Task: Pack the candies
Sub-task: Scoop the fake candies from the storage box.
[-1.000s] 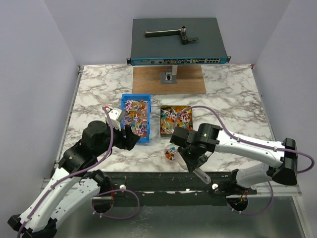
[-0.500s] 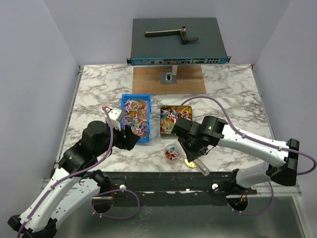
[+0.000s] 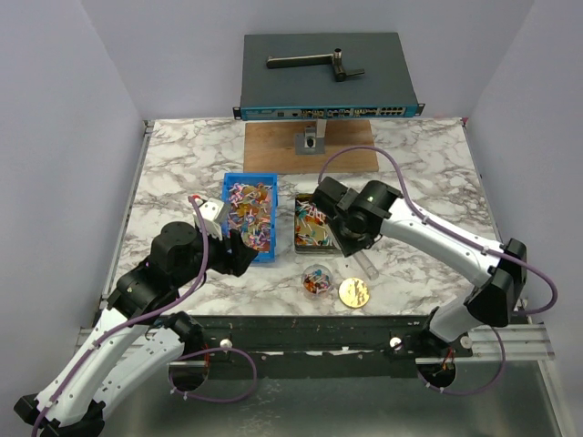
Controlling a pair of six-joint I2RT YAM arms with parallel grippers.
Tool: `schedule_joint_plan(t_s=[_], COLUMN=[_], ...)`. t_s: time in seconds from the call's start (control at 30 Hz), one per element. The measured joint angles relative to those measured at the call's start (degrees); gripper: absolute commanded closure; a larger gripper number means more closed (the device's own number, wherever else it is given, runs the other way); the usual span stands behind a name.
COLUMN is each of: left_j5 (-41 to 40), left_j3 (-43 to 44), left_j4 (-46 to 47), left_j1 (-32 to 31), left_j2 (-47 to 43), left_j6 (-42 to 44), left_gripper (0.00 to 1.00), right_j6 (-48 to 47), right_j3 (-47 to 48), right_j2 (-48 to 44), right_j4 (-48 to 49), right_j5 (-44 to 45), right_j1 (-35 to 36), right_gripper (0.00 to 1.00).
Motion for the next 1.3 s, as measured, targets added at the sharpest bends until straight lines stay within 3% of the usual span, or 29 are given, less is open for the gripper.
schedule_joint_plan(t_s=[0.63,1.3], left_j5=[1.18,1.49], left_j3=[-0.07,-0.07], left_j4=[0.02,0.02], left_j1=[0.0,0.0], left_j2=[-0.61,-1.64], left_j6=[-0.02,-0.02], left_gripper=[0.32,0.32], right_j6=[-17.29,-21.27], right_j3=[8.63,8.83], right_j2=[14.73,24.87], right_j4=[1.03,-2.1], right_j5=[5.6,15.8], right_j1=[-5.95,-5.97], right_gripper=[1.0,0.99])
